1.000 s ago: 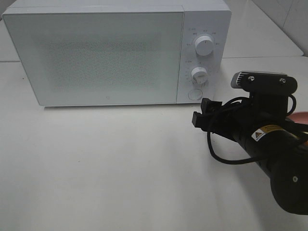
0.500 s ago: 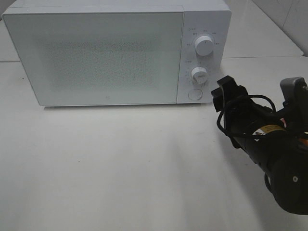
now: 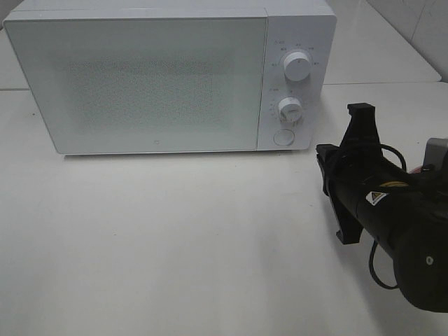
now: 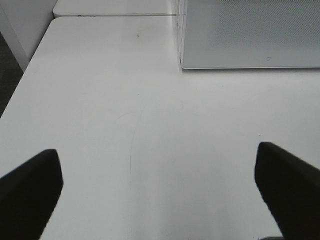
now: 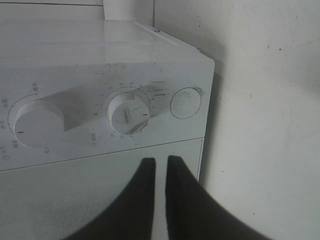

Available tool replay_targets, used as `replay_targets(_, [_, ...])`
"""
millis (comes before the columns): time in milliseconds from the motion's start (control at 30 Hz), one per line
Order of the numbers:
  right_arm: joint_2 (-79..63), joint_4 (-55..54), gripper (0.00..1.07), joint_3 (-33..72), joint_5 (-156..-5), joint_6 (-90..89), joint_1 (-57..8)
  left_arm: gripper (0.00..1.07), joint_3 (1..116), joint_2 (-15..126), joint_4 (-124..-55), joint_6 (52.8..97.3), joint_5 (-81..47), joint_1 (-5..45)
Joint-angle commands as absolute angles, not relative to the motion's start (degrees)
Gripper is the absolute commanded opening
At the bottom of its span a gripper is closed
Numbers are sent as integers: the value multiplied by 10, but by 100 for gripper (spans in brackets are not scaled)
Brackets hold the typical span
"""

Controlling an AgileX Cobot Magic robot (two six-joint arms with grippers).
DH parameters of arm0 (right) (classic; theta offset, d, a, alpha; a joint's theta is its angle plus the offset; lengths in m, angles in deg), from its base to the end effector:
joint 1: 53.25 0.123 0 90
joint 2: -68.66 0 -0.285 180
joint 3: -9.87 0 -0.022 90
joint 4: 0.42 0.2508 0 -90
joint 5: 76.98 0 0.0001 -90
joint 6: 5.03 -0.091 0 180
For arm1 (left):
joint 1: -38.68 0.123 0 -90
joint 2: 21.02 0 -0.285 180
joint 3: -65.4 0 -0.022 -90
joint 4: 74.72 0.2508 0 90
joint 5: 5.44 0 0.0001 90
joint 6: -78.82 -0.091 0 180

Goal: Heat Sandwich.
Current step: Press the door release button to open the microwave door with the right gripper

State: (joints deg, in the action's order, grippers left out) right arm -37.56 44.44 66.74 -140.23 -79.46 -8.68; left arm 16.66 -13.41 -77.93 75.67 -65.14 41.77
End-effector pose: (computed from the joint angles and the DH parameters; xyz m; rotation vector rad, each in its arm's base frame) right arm 0.2116 0.1281 0.1406 1.2995 1.4786 1.0886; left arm -0.0040 -0.0046 0.2781 0.0030 2.0242 0.0020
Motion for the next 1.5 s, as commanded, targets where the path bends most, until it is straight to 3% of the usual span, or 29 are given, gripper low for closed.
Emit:
replay_targets(33, [-374,440,0,663,-1404,-796,-85,99,165,-150,-780,754,-648,418])
replay_targets(733, [-384,440,0,649,-1334,-810,-87,99,165,-150,-780,754,-648,418])
replay_targets(1000, [-442,352,0,596,-1323,-842,-141,99,165,-150,-780,754,-648,418])
replay_targets(1500, [-518,309,0,511,-1297,-843,-204,99,165,-150,-780,754,-648,418])
